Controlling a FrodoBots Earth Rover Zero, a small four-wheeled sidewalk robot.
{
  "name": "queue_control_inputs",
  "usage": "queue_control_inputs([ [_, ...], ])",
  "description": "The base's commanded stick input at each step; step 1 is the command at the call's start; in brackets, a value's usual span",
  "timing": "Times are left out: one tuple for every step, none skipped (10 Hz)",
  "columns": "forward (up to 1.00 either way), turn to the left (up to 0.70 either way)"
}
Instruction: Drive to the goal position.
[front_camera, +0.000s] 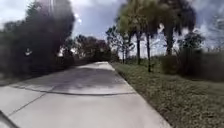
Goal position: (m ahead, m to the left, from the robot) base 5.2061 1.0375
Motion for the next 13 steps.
queue_control_inputs([
  [0.85, 0.29],
  [0.85, 0.34],
  [0.85, 0.15],
  [0.85, 0.0],
  [0.85, 0.0],
  [0.85, 0.0],
  [0.85, 0.0],
  [0.85, 0.0],
  [0.85, 0.0],
  [0.85, 0.0],
  [0.85, 0.0],
  [0.84, 0.0],
  [0.83, 0.0],
])
